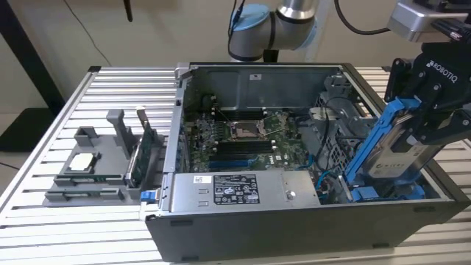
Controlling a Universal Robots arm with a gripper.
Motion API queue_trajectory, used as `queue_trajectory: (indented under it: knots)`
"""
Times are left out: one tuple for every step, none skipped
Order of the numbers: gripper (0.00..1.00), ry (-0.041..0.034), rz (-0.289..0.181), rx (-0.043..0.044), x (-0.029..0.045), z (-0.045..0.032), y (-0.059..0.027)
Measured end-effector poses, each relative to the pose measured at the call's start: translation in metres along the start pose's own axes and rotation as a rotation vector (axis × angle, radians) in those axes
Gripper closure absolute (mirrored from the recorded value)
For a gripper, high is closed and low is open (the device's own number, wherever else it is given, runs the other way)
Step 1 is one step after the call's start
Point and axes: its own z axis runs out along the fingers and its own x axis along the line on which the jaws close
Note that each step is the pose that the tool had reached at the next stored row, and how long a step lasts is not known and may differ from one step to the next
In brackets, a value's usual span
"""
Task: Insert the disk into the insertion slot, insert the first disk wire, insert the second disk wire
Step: 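Insert the disk into the insertion slot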
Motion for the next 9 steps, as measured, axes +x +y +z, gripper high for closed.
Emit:
queue_trajectory:
  knots:
    - [0.67, 0.0001, 0.000, 0.0000, 0.0000, 0.0000, 0.0000]
    - [0.67, 0.0001, 0.001, 0.0000, 0.0000, 0.0000, 0.0000]
    - [0.67, -0.0001, 0.001, 0.0000, 0.0000, 0.0001, 0.0000]
    - [0.67, -0.0001, 0.001, 0.0000, 0.0000, 0.0001, 0.0000]
    - [0.67, -0.0002, 0.001, 0.0000, 0.0000, 0.0002, 0.0001]
    - [0.67, -0.0002, 0.001, 0.0000, 0.0000, 0.0002, 0.0001]
    - [0.67, -0.0002, 0.001, 0.0000, 0.0000, 0.0001, 0.0002]
    - [0.67, -0.0001, 0.001, 0.0000, 0.0000, 0.0001, 0.0002]
    - [0.67, 0.0000, 0.001, 0.0000, 0.0000, 0.0001, 0.0002]
